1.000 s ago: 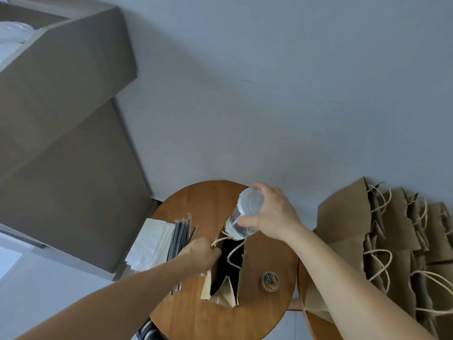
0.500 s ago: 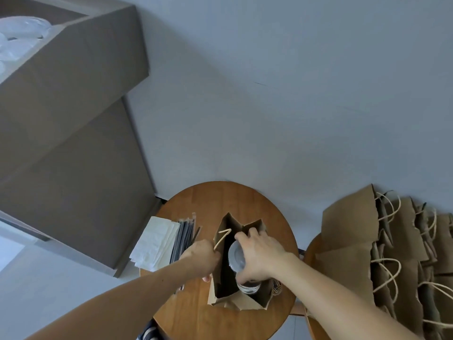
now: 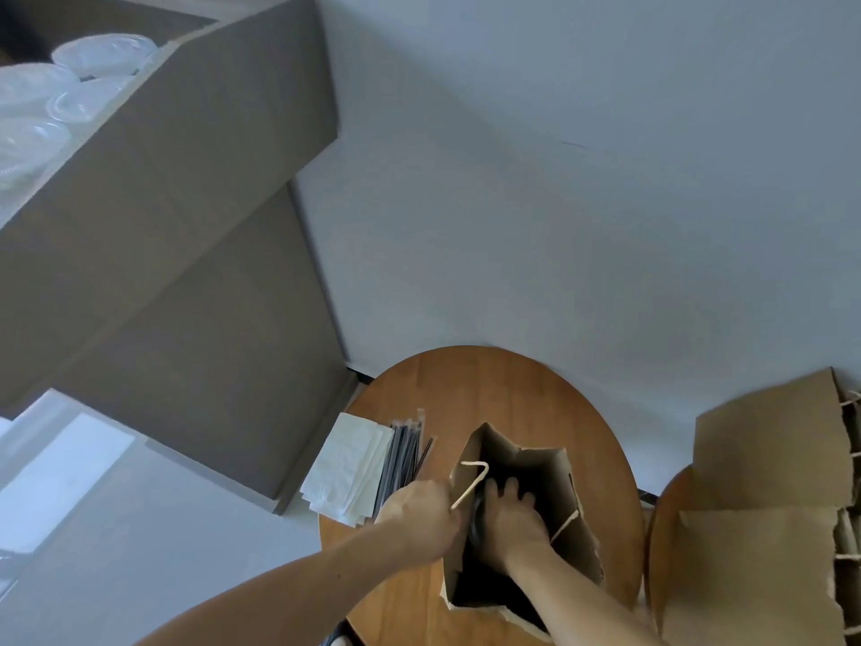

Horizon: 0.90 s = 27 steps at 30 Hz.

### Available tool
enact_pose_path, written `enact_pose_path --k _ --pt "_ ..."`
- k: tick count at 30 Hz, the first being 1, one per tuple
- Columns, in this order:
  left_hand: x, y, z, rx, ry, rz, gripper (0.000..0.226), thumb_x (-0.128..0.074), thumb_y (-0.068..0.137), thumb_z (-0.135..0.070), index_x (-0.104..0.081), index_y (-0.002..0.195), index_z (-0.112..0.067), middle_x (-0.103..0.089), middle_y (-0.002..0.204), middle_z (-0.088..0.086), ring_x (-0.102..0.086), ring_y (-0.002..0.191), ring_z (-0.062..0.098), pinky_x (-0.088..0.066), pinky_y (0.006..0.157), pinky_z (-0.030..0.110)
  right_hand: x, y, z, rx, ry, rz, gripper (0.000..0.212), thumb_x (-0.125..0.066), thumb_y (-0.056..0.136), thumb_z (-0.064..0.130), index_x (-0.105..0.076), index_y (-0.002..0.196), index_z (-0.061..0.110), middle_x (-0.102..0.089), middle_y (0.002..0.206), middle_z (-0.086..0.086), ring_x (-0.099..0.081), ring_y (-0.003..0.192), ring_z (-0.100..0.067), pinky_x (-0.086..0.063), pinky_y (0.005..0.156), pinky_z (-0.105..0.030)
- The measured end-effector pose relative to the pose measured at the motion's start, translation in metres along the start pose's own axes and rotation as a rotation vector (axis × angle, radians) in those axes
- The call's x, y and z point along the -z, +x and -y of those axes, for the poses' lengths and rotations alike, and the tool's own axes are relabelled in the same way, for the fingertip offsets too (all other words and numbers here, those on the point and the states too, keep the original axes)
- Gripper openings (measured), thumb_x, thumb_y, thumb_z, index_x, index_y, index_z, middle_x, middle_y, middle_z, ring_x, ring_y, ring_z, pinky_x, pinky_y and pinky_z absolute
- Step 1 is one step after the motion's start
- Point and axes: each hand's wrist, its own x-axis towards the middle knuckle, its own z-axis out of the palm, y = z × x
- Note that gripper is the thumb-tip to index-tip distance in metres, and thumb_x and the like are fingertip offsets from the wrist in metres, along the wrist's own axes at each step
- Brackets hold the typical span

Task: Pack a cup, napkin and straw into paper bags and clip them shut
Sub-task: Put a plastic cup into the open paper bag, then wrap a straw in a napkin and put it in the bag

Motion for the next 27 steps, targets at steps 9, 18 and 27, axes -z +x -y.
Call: enact_pose_path --k 9,18,27 --pt "-0.001 0.007 0.003 -0.021 0.026 -0.001 0.020 -0.044 0.100 -0.026 -0.060 0.109 -0.021 -0.067 0.096 0.002 -0.069 0.087 0.019 -0.060 0.081 0.037 -0.018 0.008 0.001 -0.038 0.098 0.065 0.078 -0.056 0.090 0.034 -0.012 0.153 0.018 -0.021 0.149 -0.017 -0.036 0.129 -0.040 -0.041 0.104 -0.045" --pt "0.016 -0.003 -0.010 -0.081 0.011 -0.009 0.031 -0.043 0.098 -0.041 -0.066 0.101 -0.020 -0.071 0.092 0.002 -0.070 0.085 0.019 -0.059 0.084 0.037 0.068 -0.055 0.002 0.106 0.161 0.018 0.037 -0.060 0.091 0.017 -0.053 0.128 0.015 -0.051 0.127 -0.008 -0.054 0.112 -0.027 -0.045 0.097 -0.037" --pt "0.064 0.005 0.004 -0.294 0.176 0.381 0.056 -0.075 0.078 -0.032 -0.054 0.129 -0.023 -0.066 0.117 -0.007 -0.060 0.100 0.012 -0.046 0.081 0.022 0.182 -0.094 -0.016 0.174 0.194 -0.345 0.020 -0.044 0.099 0.022 -0.061 0.105 0.015 -0.058 0.097 0.000 -0.059 0.083 -0.017 -0.054 0.073 -0.033"
